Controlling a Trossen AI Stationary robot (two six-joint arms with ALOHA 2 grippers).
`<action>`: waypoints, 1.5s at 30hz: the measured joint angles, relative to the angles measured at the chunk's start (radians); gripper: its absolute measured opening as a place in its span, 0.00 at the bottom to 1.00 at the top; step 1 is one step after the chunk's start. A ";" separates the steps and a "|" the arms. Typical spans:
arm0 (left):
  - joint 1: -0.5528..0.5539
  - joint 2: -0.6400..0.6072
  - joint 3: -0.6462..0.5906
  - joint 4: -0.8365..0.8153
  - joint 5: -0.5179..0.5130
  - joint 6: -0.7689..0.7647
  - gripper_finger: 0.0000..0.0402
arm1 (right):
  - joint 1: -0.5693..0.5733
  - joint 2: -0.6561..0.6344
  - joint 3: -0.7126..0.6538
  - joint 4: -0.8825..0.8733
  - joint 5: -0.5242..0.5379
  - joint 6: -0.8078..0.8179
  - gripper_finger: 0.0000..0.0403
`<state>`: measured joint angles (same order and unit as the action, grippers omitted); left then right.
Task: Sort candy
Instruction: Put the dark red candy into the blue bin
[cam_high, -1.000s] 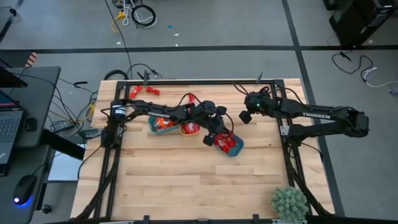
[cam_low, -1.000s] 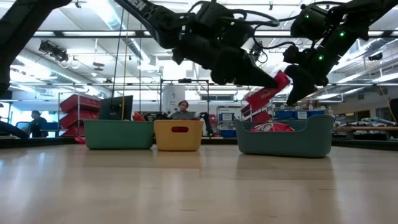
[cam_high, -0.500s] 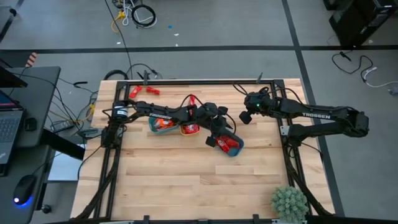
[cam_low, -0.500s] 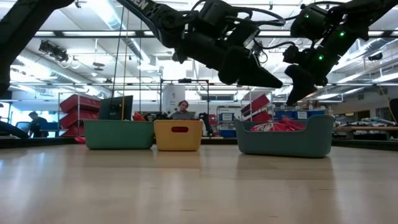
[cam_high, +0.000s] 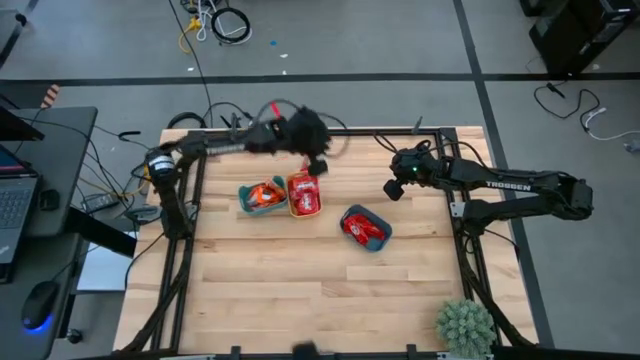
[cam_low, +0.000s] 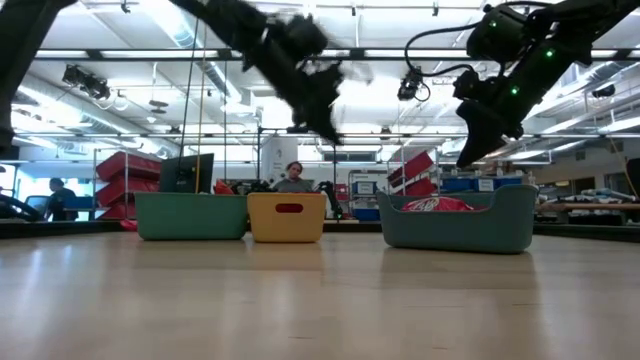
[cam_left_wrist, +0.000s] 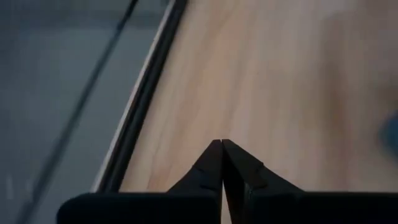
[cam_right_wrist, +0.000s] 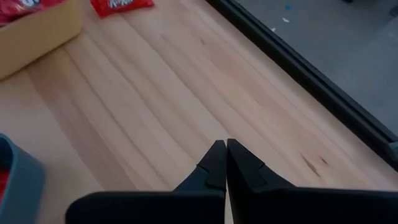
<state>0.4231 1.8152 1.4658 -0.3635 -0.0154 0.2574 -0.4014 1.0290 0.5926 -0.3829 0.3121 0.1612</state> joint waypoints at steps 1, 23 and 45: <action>0.035 0.008 0.000 -0.036 0.002 -0.038 0.02 | 0.002 0.000 0.000 0.007 -0.002 0.000 0.00; 0.188 0.216 -0.002 -0.160 0.101 -0.313 0.51 | 0.011 0.000 0.000 0.035 -0.026 0.000 0.00; 0.198 0.295 0.000 -0.087 0.000 -0.162 0.05 | 0.016 0.000 0.000 0.033 -0.027 -0.004 0.00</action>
<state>0.6209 2.1098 1.4661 -0.4504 -0.0158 0.0957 -0.3855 1.0294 0.5926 -0.3504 0.2855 0.1575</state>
